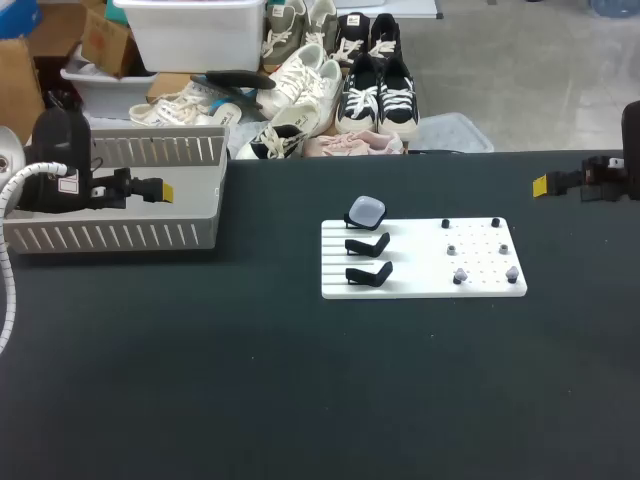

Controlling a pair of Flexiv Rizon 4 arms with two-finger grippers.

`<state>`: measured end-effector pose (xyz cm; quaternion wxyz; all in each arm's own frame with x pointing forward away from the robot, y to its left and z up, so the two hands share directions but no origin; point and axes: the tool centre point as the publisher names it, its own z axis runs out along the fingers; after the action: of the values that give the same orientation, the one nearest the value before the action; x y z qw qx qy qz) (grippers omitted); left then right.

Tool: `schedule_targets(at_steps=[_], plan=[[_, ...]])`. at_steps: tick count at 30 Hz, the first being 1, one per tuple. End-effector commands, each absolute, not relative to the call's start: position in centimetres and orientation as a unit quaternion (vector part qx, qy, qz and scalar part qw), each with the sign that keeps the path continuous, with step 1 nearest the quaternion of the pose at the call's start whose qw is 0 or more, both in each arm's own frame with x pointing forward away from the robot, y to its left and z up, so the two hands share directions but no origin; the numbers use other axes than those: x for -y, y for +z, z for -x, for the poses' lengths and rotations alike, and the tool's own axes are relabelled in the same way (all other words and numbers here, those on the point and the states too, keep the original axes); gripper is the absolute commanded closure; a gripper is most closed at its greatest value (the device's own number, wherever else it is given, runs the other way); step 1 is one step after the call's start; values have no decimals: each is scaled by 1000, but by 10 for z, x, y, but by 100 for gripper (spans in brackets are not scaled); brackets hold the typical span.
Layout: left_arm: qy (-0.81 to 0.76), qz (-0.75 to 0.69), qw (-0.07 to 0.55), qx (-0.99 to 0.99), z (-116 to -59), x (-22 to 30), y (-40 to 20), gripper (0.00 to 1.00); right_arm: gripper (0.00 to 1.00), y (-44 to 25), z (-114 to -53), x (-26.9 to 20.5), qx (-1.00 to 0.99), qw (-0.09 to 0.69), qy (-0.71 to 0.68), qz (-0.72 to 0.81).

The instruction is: Pick up each earbud case from the left stands, insert the matching earbuds, close the lid, and place the case in the box.

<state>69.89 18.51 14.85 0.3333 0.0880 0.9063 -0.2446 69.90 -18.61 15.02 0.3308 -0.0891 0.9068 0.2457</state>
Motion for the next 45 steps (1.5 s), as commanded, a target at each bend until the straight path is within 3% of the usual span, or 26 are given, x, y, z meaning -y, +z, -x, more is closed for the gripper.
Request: schedule_targets(at_steps=[1,45], plan=[[-243,-88,331,-907,-700,-185,149,0,0,150,-700,187,-907,330,247,90],[-275,-120,331,-894,-703,-172,154,0,0,150,-700,187,-907,330,247,90]])
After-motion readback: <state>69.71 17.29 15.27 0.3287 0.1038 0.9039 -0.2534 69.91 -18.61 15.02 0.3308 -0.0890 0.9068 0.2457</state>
